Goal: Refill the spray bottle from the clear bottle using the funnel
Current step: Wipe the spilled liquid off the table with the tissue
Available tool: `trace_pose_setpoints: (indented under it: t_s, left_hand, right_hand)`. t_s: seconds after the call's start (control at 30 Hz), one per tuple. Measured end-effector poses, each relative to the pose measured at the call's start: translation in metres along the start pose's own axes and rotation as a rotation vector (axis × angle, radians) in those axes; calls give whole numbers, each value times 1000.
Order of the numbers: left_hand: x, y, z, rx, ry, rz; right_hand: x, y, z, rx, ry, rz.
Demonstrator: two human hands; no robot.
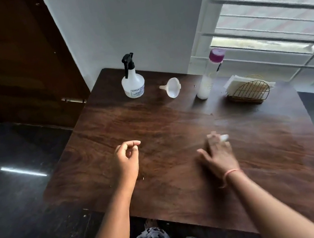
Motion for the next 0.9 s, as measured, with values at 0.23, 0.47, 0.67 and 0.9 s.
trace_pose_setpoints:
  t_s: [0.23,0.47,0.67,0.9]
  left_hand:
    - [13,5,-15,64,49,13]
    - [28,3,-46,67,109,-9]
    - [23,7,-38,49,86,-41]
    - [2,18,-26,-15,51,-5]
  right_hand:
    - [-9,-91,3,135,62,-424]
    - [-91,223,-16,-28,21,664]
    - [-101,173,-19,-76,-87,680]
    - [-86,-126,-20,30,47,-343]
Point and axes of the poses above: each hand's wrist, its own x-axis towards the middle knuckle, its own z-axis out of the back of the hand, y = z × x, the point moved 8 cm from there along x, towards the middle knuckle, and after that the axes turned 13 degrees about -x, right-handed, at the moved point
